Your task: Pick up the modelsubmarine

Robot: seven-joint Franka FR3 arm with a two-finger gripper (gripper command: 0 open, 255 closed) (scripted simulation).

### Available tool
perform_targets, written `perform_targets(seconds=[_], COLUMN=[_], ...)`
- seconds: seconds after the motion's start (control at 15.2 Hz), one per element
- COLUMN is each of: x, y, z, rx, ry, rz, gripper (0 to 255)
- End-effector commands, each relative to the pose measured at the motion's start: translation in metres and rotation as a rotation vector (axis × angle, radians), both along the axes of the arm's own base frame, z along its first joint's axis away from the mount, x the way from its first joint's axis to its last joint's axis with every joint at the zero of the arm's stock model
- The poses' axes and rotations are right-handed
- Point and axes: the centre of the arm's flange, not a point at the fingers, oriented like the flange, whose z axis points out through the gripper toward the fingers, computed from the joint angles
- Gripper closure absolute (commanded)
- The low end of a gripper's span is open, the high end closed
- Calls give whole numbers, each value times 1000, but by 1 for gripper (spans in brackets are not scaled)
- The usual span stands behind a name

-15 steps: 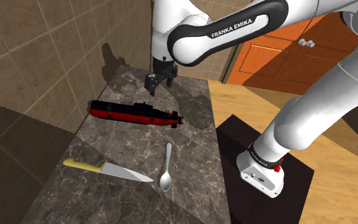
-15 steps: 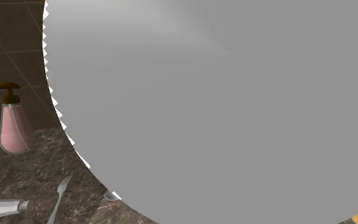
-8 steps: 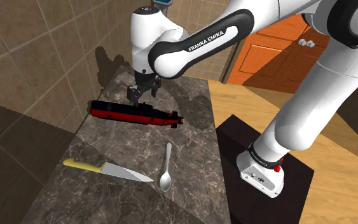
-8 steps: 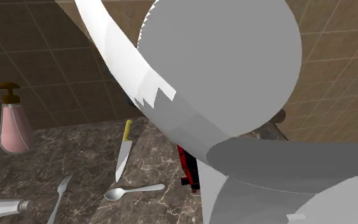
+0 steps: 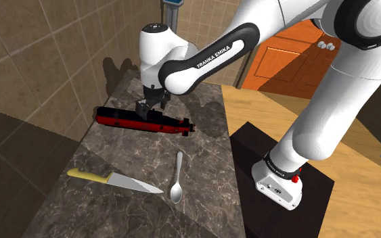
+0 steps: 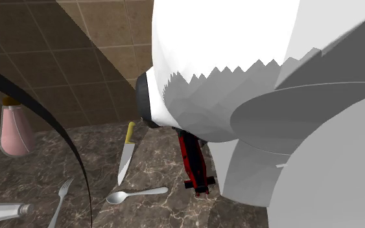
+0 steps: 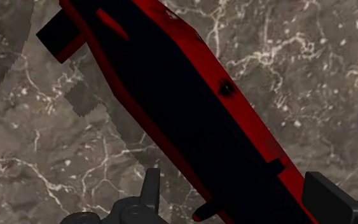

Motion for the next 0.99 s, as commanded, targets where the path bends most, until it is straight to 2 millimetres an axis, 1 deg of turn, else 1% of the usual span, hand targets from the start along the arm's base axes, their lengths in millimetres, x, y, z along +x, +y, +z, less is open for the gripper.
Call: perform_targets(seconds=[0.0,0.59,0.92], x=[0,0,0], y=[0,0,0], z=[-1,-2,25], rx=[0,0,0], ry=[0,0,0], rz=[0,0,0], gripper=[255,255,255])
